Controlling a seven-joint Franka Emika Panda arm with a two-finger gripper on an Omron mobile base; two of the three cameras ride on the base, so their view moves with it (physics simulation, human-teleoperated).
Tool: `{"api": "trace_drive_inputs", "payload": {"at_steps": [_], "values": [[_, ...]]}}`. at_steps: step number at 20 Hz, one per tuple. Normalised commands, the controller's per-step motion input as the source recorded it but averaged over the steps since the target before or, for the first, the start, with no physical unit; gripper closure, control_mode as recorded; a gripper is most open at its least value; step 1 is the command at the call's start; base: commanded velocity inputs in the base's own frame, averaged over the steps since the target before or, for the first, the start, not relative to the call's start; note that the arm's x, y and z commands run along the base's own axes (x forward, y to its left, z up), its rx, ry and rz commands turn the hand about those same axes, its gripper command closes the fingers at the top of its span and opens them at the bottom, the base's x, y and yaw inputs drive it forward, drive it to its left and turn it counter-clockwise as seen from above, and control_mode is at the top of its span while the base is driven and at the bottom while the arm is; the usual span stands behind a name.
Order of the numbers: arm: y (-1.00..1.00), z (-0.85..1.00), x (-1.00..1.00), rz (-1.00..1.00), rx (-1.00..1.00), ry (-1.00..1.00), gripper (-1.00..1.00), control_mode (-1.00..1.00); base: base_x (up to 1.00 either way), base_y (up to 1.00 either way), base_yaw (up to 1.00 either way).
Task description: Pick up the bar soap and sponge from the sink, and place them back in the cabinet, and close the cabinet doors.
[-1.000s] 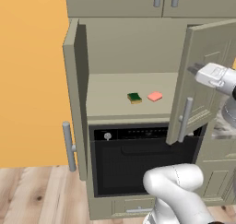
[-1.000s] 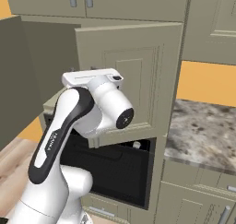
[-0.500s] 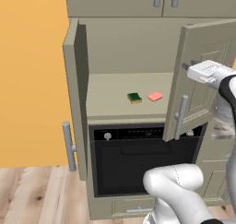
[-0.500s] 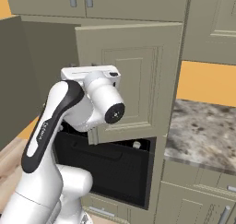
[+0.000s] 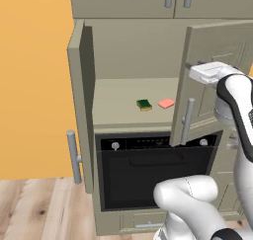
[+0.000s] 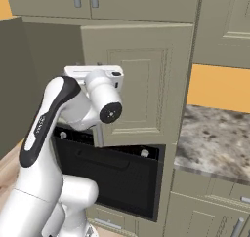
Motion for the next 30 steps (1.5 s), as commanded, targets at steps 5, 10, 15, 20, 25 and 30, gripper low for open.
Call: {"api": "trace_drive_inputs", "payload": {"at_steps": [5, 10, 15, 20, 25, 30], "values": [[0.0, 0.0, 0.37, -0.06, -0.01, 0.0, -1.0, -1.0, 0.0, 0.0, 0.0], [0.0, 0.0, 0.29, -0.04, -0.02, 0.0, -1.0, -1.0, 0.0, 0.0, 0.0], [0.0, 0.0, 0.26, -0.02, -0.03, 0.0, -1.0, -1.0, 0.0, 0.0, 0.0], [0.0, 0.0, 0.26, -0.01, -0.01, 0.0, -1.0, -1.0, 0.0, 0.0, 0.0], [0.0, 0.0, 0.21, -0.01, 0.0, 0.0, -1.0, -1.0, 0.0, 0.0, 0.0], [0.0, 0.0, 0.17, -0.01, 0.0, 0.0, -1.0, -1.0, 0.0, 0.0, 0.0]]}}
